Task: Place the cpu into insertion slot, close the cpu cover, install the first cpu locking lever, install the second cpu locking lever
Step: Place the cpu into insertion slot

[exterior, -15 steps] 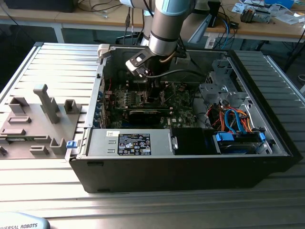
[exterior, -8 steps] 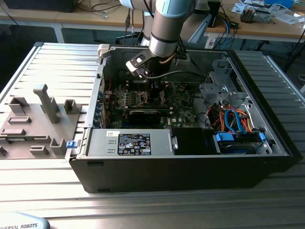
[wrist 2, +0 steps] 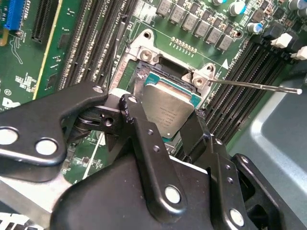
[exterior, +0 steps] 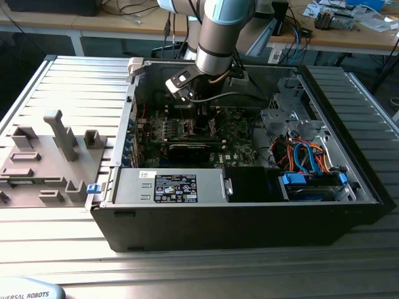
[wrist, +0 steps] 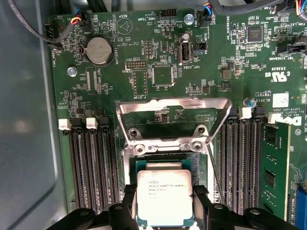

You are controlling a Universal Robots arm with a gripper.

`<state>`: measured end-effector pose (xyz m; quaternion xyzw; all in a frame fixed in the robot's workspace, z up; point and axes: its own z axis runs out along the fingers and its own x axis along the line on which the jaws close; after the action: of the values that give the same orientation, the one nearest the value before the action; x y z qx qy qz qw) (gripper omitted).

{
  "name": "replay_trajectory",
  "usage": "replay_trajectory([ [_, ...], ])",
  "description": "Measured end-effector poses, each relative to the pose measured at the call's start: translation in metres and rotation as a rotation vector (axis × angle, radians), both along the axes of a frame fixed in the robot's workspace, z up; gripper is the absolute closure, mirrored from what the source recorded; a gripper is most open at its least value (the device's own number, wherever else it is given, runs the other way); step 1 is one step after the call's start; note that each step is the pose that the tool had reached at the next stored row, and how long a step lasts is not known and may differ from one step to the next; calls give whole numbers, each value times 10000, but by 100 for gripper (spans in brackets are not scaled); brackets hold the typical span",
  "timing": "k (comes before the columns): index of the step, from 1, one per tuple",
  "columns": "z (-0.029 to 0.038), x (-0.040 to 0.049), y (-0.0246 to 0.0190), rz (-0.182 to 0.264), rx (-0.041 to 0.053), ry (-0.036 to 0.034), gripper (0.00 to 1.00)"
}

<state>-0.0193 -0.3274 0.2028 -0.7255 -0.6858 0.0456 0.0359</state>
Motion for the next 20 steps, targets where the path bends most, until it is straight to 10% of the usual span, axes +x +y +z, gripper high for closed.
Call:
replay_trajectory([
  [20, -28, 8, -44, 0, -11, 3, 45],
])
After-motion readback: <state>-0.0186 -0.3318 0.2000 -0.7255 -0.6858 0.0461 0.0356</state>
